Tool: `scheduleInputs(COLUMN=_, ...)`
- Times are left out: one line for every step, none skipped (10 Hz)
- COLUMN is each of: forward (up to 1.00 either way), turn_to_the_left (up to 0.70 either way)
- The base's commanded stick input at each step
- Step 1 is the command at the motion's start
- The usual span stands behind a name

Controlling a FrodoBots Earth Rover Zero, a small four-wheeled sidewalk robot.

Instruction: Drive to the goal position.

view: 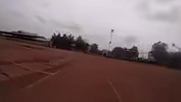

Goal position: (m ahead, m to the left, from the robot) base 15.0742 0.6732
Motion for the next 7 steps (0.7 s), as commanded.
scheduleInputs(forward=0.5, turn_to_the_left=0.0)
scheduleInputs(forward=0.5, turn_to_the_left=0.0)
scheduleInputs(forward=0.5, turn_to_the_left=0.0)
scheduleInputs(forward=0.5, turn_to_the_left=0.0)
scheduleInputs(forward=0.5, turn_to_the_left=0.0)
scheduleInputs(forward=0.5, turn_to_the_left=0.0)
scheduleInputs(forward=0.5, turn_to_the_left=0.0)
